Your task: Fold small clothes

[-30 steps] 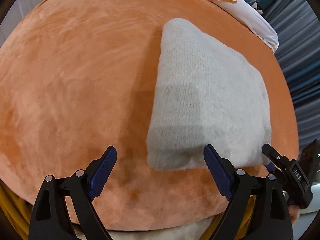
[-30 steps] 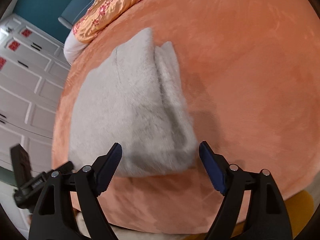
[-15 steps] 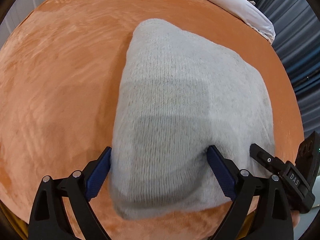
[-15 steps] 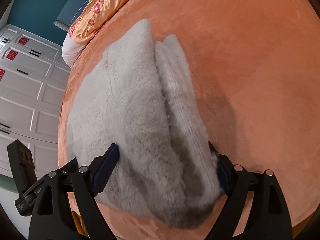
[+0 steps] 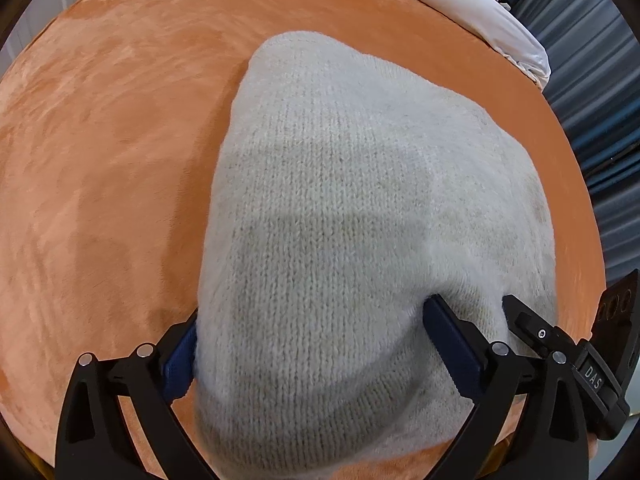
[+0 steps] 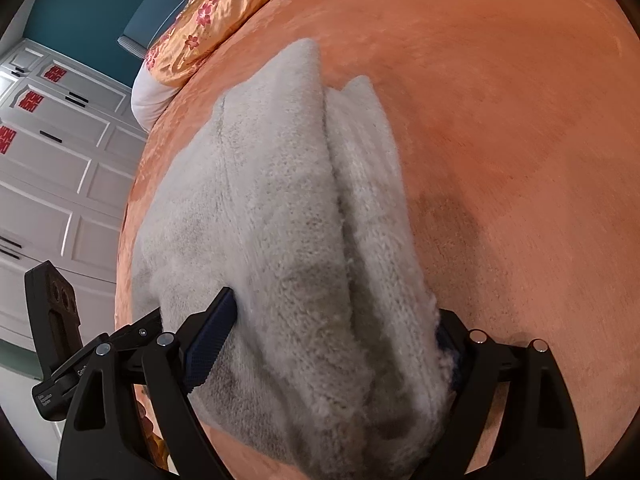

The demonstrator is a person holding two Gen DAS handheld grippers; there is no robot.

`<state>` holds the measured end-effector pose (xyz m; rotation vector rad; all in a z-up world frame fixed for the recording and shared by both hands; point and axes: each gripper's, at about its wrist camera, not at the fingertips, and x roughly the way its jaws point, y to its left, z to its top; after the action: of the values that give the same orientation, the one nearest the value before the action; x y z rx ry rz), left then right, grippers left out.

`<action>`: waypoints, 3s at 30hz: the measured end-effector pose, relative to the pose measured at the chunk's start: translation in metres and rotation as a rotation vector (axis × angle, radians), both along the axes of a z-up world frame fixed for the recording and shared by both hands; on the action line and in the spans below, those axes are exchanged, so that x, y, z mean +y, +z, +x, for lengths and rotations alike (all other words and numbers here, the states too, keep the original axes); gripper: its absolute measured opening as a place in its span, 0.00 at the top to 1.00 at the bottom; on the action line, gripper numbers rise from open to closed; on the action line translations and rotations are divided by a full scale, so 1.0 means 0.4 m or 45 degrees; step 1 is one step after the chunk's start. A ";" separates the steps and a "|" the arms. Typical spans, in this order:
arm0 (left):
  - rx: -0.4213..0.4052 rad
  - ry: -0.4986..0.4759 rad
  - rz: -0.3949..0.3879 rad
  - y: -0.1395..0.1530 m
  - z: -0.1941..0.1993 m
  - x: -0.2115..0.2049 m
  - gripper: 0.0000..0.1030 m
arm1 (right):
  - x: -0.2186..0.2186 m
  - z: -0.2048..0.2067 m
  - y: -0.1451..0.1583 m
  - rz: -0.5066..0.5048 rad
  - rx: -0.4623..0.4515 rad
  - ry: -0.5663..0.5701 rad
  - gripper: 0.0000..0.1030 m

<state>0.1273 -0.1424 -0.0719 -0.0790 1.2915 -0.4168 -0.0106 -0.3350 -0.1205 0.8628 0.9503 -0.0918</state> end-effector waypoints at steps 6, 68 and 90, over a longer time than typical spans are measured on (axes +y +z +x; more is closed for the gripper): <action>0.014 -0.024 -0.059 0.007 -0.008 0.024 0.08 | -0.001 0.004 0.006 0.006 -0.008 0.002 0.31; -0.240 0.096 -0.092 0.121 -0.118 0.571 0.46 | 0.325 -0.076 0.113 -0.127 -0.052 0.014 0.57; -0.402 0.058 0.181 0.154 0.016 0.374 0.44 | 0.402 0.206 0.193 -0.611 -0.016 0.196 0.76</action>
<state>0.1339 0.0072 -0.0102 0.0750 1.0022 -0.2844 0.0718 -0.1742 -0.0435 0.3464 0.9278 -0.1739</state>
